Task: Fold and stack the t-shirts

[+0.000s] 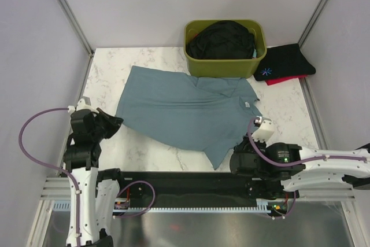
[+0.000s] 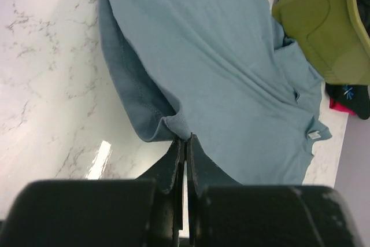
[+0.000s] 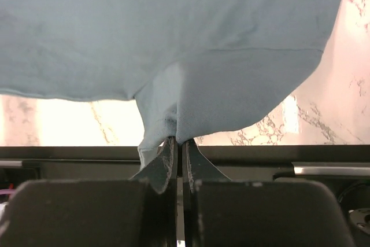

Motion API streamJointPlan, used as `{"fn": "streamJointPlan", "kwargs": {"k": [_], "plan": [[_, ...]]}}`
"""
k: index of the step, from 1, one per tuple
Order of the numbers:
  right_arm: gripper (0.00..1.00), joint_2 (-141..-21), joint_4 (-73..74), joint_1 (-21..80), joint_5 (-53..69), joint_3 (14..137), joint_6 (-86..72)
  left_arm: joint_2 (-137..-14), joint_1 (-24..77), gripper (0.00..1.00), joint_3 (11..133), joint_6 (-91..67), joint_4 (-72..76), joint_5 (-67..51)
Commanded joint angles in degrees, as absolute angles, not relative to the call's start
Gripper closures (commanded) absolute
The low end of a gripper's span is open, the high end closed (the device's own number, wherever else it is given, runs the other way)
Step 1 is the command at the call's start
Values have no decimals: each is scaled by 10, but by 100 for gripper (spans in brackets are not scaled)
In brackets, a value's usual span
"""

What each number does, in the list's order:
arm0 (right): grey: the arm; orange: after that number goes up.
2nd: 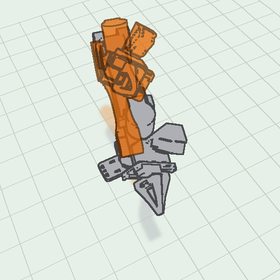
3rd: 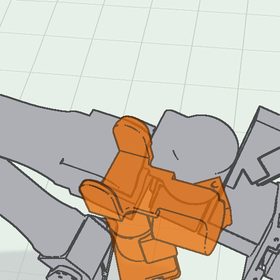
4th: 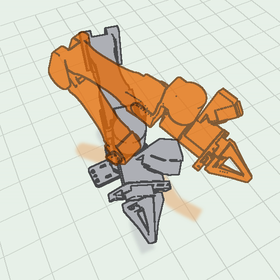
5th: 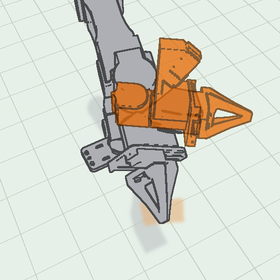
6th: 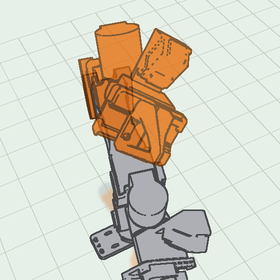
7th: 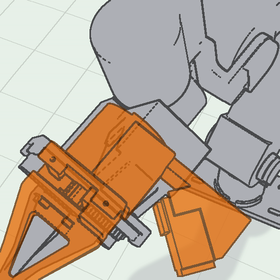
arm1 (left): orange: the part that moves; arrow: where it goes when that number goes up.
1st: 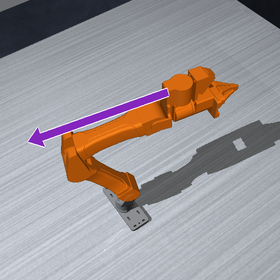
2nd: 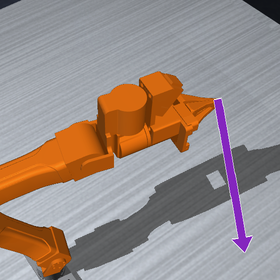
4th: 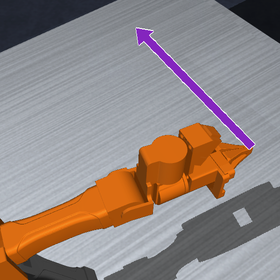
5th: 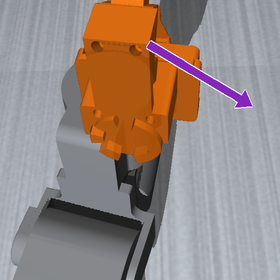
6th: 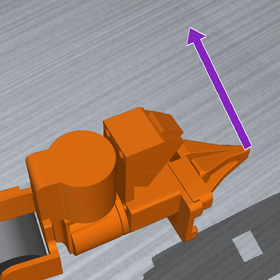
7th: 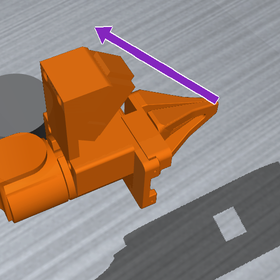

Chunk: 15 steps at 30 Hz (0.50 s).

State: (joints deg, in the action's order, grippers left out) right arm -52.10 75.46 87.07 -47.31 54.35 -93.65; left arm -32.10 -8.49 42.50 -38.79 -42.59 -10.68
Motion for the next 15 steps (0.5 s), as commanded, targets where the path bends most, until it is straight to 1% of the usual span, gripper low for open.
{"fn": "streamJointPlan", "kwargs": {"k": [1,6,9,10,11,13,14,15], "plan": [[100,-485,836,874,-515,569,-912,-301,-83,98,477,-320,-531,-119],[100,-477,831,875,-560,617,-824,-302,-83,98,485,-275,-554,-124],[100,-511,760,873,-600,652,-700,-351,-82,98,492,-253,-538,-155],[100,-527,755,872,-628,667,-687,-376,-83,98,498,-251,-532,-157],[100,-560,755,859,-641,682,-673,-390,-83,98,503,-248,-522,-158],[100,-585,734,825,-650,719,-602,-411,-83,98,514,-245,-512,-153],[100,-597,705,773,-637,723,-551,-430,-83,98,518,-245,-507,-147],[100,-597,667,744,-610,718,-503,-436,-83,98,521,-247,-497,-138]]}}
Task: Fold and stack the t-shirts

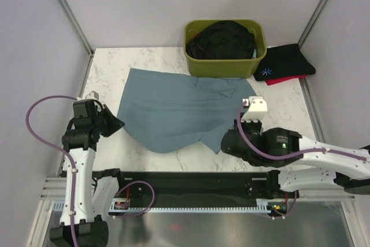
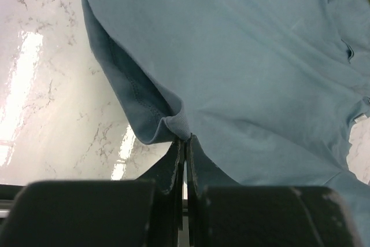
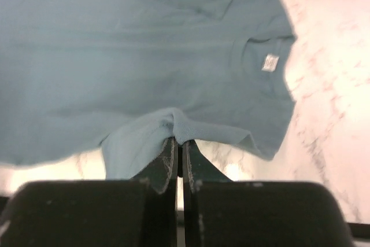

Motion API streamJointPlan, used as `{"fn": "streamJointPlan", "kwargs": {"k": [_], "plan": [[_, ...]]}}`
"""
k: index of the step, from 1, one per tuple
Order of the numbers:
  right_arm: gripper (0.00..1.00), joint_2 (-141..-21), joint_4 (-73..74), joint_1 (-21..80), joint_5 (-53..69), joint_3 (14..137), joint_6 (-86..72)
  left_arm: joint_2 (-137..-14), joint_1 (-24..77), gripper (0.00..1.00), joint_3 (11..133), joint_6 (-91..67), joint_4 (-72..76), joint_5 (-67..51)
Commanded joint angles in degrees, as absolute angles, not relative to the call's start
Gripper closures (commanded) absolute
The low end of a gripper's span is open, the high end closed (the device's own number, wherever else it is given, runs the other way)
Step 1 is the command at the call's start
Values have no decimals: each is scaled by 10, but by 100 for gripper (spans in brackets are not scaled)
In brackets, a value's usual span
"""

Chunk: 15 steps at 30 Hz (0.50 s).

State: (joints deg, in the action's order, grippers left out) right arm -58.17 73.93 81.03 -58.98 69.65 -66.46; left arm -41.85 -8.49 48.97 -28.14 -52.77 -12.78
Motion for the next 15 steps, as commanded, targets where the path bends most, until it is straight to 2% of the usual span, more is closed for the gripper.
{"fn": "streamJointPlan", "kwargs": {"k": [1,2,5,15], "plan": [[100,-594,588,714,-581,712,-421,-445,-83,98,530,-246,-492,-136],[100,-586,557,667,-529,704,-397,-460,-83,98,533,-246,-486,-134],[100,-598,511,610,-496,690,-355,-497,-83,98,548,-246,-458,-132],[100,-648,436,483,-413,657,-286,-684,-82,98,613,-263,-401,-117]]}}
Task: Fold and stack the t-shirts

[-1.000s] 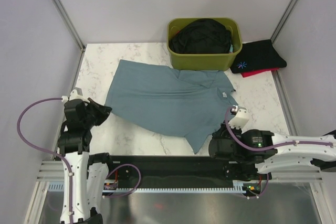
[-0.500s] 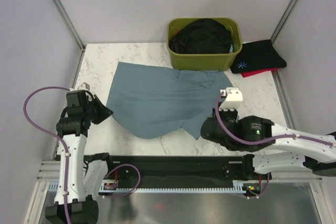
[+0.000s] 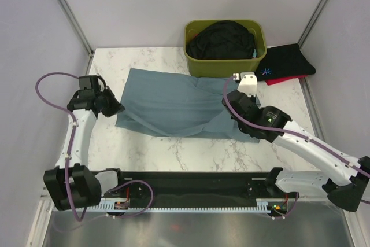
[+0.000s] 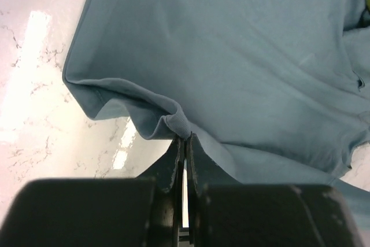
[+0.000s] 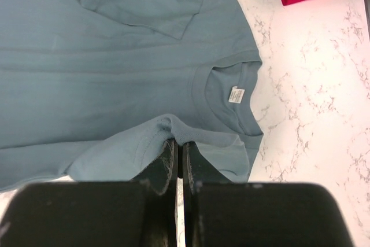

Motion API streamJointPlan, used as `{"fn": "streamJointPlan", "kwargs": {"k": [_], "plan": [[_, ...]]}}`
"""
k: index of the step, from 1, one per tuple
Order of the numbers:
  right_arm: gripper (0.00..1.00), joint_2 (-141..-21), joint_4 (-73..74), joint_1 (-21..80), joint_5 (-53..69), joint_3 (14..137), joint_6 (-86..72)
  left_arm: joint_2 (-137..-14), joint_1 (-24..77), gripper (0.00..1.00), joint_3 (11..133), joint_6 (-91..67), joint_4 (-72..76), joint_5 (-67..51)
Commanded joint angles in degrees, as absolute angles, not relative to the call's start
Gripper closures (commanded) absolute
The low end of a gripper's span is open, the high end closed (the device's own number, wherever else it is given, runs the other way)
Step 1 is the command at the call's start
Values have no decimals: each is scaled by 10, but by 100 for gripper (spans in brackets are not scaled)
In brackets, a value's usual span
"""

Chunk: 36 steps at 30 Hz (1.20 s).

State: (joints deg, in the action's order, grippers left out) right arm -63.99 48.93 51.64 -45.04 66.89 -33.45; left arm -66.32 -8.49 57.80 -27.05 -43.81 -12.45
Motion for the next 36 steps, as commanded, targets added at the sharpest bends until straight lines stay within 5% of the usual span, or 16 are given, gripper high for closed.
{"fn": "streamJointPlan", "kwargs": {"k": [1,23,32,33,36], "plan": [[100,-657,429,470,-391,656,-281,-705,-82,98,618,-264,-398,-113],[100,-853,316,263,-282,684,-207,-994,-73,98,793,-266,-407,-113],[85,-1021,319,197,-272,802,-197,-1050,-85,92,802,-274,-420,-64],[78,-1052,326,183,-273,815,-201,-1054,-90,79,816,-272,-420,-67],[28,-1087,359,137,-265,858,-213,-1067,-94,53,857,-252,-448,-80]]}}
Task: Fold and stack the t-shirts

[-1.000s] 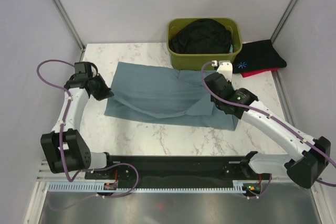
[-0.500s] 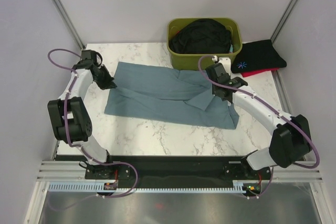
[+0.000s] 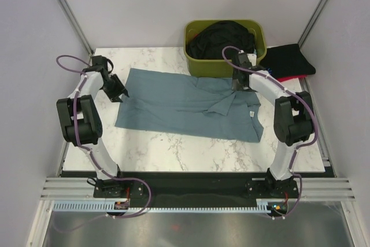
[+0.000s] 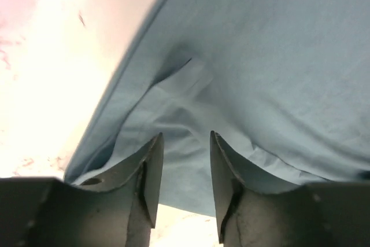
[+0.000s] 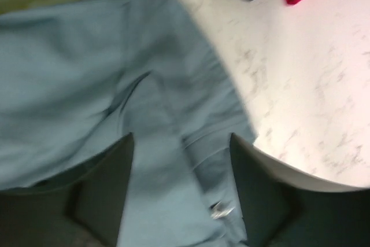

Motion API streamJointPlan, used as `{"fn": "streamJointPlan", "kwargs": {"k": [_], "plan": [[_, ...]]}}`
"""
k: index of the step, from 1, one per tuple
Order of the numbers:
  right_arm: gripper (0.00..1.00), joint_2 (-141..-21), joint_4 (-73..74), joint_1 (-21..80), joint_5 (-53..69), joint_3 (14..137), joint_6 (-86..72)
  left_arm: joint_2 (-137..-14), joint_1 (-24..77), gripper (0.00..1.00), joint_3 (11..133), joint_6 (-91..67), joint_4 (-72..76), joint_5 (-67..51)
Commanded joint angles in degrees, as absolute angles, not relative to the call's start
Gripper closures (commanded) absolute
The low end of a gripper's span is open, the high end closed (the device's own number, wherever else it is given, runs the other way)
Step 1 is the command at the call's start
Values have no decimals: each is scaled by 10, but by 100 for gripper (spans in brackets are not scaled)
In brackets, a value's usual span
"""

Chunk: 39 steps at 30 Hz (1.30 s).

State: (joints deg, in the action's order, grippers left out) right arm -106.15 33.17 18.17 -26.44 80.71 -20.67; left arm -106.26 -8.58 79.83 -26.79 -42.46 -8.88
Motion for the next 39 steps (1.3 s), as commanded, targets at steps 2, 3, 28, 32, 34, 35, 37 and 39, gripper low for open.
{"fn": "streamJointPlan", "kwargs": {"k": [2,3,28,32,34,35,37,39], "plan": [[16,-1080,359,126,-268,860,-207,-1046,-88,47,857,-251,-454,-43],[9,-1058,359,127,-269,855,-207,-1010,-85,44,845,-255,-453,-28],[11,-570,286,124,-37,319,-409,-635,-80,31,309,-475,-123,-14],[12,-567,281,124,-56,294,-423,-621,-83,29,302,-469,-113,14],[12,-568,278,125,-72,280,-433,-624,-88,28,301,-474,-105,18],[12,-569,271,125,-75,275,-438,-627,-89,28,301,-476,-102,17],[12,-571,266,123,-81,265,-451,-641,-90,29,301,-483,-96,12],[13,-566,272,120,-83,263,-461,-648,-90,30,300,-485,-93,6]]}}
